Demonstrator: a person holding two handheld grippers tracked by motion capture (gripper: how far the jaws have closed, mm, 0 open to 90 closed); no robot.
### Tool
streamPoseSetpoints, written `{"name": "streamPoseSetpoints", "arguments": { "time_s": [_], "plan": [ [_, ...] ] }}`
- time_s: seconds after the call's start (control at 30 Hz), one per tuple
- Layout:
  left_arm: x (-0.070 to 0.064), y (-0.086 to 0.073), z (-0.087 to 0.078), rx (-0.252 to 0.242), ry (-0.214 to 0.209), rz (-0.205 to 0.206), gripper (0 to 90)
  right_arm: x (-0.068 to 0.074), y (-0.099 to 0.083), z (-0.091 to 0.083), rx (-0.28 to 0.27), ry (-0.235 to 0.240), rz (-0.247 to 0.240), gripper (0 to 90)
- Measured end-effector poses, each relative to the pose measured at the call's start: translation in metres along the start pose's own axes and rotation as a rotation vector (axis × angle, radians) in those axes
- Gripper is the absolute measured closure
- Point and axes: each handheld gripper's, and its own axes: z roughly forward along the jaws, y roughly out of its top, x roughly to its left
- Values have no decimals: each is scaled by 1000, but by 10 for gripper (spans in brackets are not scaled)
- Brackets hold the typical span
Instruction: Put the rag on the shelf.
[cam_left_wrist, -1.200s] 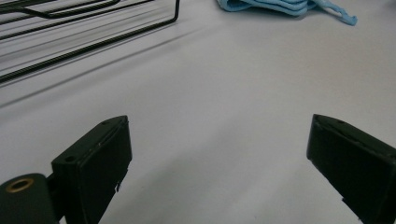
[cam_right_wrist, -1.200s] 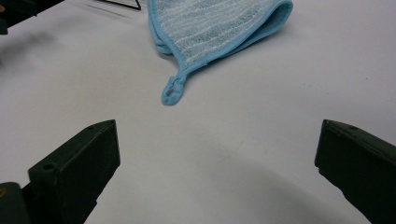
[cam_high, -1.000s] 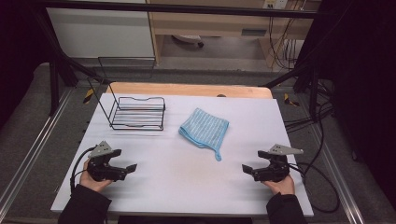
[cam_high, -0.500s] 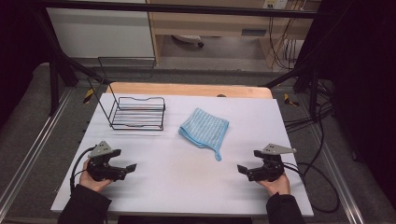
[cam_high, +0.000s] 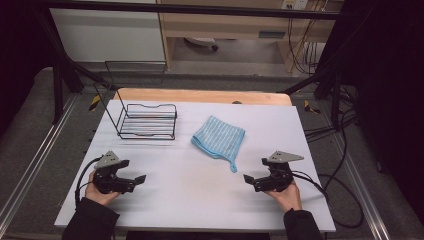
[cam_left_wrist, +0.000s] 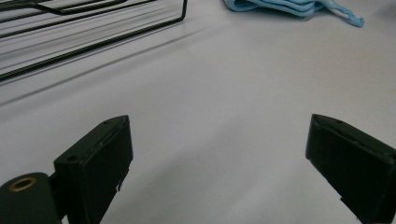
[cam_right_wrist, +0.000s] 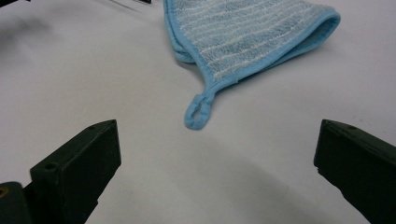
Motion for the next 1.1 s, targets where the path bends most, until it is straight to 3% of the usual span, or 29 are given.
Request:
{"name": "streamPoseSetpoints", "arguments": {
  "time_s": [0.3,0.67,0.83,0.9,1.1],
  "plan": [
    [-1,0,1,2,4,4,75,10,18,16,8,-4,-22,22],
    [-1,0,1,8,3,4,79,19,43,48,49,-56,-71,78],
    [-1,0,2,7,1,5,82,22,52,64,72,-38,-88,142],
    [-1,0,2,11,0,6,82,25,58,77,87,-24,-94,206],
    [-1,0,2,10,-2,6,85,31,68,103,129,-20,-155,326]
  ]
}}
